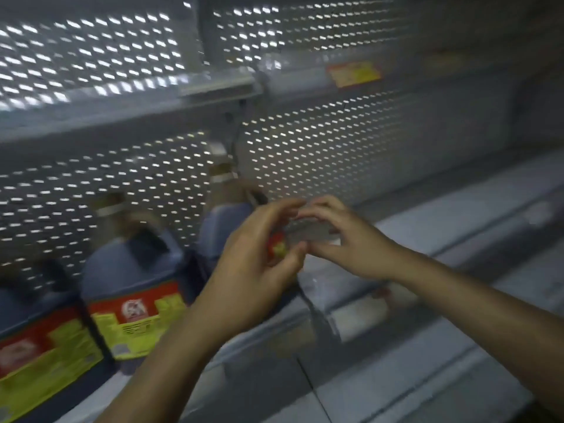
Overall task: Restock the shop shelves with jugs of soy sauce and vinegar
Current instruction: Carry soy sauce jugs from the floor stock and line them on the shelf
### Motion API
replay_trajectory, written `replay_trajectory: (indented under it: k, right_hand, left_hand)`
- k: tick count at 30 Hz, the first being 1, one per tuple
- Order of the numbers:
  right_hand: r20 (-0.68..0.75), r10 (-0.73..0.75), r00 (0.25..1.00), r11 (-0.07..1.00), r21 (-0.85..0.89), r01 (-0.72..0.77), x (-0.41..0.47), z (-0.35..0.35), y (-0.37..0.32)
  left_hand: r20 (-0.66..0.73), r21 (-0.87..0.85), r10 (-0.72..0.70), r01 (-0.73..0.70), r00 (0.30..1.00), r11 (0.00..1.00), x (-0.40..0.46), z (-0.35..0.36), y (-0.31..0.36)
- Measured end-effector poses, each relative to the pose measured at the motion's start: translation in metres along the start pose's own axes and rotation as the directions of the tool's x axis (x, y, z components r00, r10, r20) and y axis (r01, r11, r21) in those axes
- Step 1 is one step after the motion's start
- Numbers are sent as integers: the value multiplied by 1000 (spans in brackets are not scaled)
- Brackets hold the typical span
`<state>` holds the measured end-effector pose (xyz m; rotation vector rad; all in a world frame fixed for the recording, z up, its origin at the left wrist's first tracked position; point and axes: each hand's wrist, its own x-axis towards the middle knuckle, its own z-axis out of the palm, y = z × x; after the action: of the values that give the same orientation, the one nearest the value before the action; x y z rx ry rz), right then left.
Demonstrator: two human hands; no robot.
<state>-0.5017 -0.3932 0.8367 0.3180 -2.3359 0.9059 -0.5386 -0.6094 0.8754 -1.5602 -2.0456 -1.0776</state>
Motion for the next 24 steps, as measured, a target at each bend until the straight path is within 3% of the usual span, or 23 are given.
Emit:
replay_trajectory:
  k: [5, 9, 12, 15, 20, 24]
  right_hand:
    - [-129, 268, 955, 931, -221, -291, -123, -47, 6]
    - [-252, 445, 860, 745, -430, -511, -252, -103, 1]
    - [-335, 565, 754, 565, -509, -649, -353, -141, -18]
    - [-426, 659, 619, 335, -571, -750, -457, -171, -48]
    - [-531, 720, 447, -16, -656, -755, -617, -201, -107]
    - [-560, 772, 299, -167, -633, -756, -728, -203, -139]
  left_hand:
    - [205, -91, 95, -78, 974, 993, 13, 95, 1]
    - [388, -177, 192, -131, 902, 975, 16, 190, 53]
    - [527, -251, 296, -187, 796, 950, 3, 262, 120]
    - [622, -279, 432, -330, 654, 902, -28, 332, 210]
    - [661, -272, 575, -560, 482, 783, -93, 424, 353]
    - [689, -289, 628, -657, 362, 697, -156, 483, 441]
